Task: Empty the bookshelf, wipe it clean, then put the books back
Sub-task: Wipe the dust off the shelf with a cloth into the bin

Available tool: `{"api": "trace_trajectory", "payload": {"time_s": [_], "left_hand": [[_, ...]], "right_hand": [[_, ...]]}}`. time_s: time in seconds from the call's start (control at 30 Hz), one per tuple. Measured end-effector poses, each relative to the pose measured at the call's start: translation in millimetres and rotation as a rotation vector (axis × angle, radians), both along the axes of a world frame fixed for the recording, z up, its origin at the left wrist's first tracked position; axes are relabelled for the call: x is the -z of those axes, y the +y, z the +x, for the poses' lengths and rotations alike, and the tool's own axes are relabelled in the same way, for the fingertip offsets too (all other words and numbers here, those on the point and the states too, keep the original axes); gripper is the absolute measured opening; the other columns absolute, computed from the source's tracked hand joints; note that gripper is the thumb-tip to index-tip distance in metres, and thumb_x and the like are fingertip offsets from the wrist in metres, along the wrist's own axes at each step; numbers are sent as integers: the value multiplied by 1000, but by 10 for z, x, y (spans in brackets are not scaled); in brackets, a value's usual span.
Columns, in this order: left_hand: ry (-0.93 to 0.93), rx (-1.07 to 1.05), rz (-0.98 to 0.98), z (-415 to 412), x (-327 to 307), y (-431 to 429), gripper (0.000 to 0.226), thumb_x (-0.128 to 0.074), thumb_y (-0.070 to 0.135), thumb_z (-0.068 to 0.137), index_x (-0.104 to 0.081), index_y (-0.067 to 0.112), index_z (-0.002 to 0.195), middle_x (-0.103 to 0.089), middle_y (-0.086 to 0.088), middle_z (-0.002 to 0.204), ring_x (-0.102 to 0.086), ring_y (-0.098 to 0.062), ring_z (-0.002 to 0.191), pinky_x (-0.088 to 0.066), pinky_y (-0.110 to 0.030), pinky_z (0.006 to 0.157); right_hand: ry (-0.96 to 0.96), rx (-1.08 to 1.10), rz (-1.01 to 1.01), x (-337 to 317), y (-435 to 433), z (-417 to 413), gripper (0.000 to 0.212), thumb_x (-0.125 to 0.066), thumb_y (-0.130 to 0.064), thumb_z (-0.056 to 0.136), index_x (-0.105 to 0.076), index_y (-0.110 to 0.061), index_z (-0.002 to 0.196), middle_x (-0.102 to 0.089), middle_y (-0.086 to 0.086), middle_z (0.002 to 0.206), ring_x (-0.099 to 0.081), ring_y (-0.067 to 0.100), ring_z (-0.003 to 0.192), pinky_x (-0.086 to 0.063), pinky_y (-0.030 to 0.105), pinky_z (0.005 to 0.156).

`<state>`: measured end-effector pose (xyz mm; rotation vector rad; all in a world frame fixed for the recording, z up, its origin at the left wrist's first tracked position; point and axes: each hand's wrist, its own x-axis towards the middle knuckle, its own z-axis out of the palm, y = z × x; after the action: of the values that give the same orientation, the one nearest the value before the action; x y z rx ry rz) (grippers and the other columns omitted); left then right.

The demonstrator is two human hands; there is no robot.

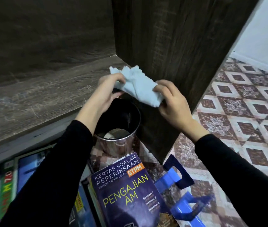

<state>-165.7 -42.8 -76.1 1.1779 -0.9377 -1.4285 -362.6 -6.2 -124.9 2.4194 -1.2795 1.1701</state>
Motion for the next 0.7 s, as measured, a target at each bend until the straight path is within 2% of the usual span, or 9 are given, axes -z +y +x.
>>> {"api": "trace_trajectory", "payload": {"time_s": [0.07,0.17,0.27,0.37,0.43,0.53,0.7], "left_hand": [[-77,-69,-44,-4,-45,-125,16,-59,0,76,-64,14,85,-66,3,78,-63,-9,77,-56,-25,78],[-53,-135,-94,18,-109,-326,31,-61,-4,80,-60,8,109,-67,-2,92,-65,-9,77,-55,-21,67],[-19,-226,-123,61,-159,-510,42,-62,-11,79,-55,6,116,-65,-5,97,-65,-13,81,-57,-22,71],[-87,-298,-131,107,-145,-693,40,-67,-12,75,-57,8,109,-66,-7,100,-66,-17,90,-57,-25,77],[-160,-348,-139,137,-108,-813,39,-71,-10,71,-60,14,100,-67,-5,102,-66,-17,94,-56,-27,82],[-299,-383,-166,131,-60,-934,36,-74,-6,70,-61,20,92,-65,1,99,-65,-12,94,-54,-20,78],[-415,-429,-179,119,12,-1052,36,-76,0,72,-67,16,103,-62,4,98,-61,-7,89,-50,-13,74]], "right_hand": [[2,6,-27,-70,-134,43,41,-49,1,74,-47,-11,112,-57,19,116,-59,36,101,-55,42,71],[27,25,-42,-124,-342,105,41,-51,2,75,-50,-10,114,-58,19,115,-60,36,98,-56,43,66],[115,23,-43,-106,-544,155,39,-51,2,81,-57,-5,118,-59,21,119,-61,37,101,-57,44,68],[240,1,22,-94,-695,185,46,-55,9,82,-58,-4,126,-56,26,128,-59,40,111,-57,46,74],[307,4,75,-107,-749,220,53,-48,14,77,-57,-1,128,-54,28,130,-57,43,114,-55,47,76],[375,21,116,-103,-815,282,50,-32,0,79,-62,4,119,-60,29,121,-63,44,102,-56,48,72],[393,89,202,-149,-898,361,45,-41,2,91,-50,-2,135,-47,21,139,-51,40,120,-46,46,89]]}}
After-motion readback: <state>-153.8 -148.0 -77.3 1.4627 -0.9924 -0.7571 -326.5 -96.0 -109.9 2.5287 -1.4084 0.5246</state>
